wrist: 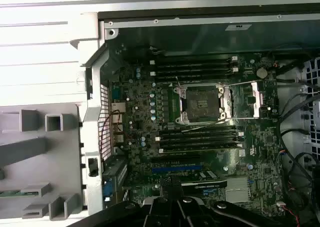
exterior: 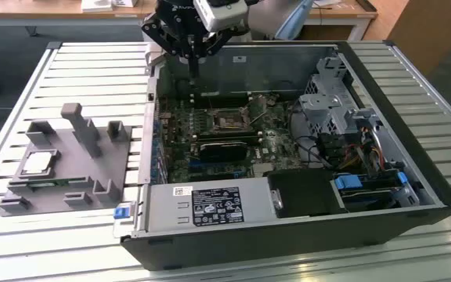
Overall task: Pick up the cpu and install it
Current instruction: 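Reach for the cpu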
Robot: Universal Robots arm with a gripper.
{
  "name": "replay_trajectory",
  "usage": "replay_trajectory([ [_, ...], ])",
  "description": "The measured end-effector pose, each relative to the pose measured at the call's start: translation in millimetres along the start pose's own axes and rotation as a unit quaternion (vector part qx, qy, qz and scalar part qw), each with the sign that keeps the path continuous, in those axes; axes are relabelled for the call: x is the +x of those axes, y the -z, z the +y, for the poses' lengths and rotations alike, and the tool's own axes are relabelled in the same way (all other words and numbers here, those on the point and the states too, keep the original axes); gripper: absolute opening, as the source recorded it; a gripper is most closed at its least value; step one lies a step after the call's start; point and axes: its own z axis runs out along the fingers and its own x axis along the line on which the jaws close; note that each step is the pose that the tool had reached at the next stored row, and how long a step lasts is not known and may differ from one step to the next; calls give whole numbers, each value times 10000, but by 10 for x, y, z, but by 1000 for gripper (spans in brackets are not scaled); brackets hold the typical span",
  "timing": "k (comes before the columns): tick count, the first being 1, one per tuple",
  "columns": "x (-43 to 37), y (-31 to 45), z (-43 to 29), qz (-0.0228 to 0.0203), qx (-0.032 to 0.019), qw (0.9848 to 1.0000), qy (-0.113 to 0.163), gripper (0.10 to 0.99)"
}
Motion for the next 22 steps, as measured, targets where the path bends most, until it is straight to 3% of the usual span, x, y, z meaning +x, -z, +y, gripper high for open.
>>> replay_trajectory([
  [4,14,1,-1,0,0,10000,0,122],
  [8,87,2,-7,0,0,10000,0,122],
  [12,230,1,-16,0,0,10000,1,122],
  [22,672,-38,-21,0,0,10000,0,122],
])
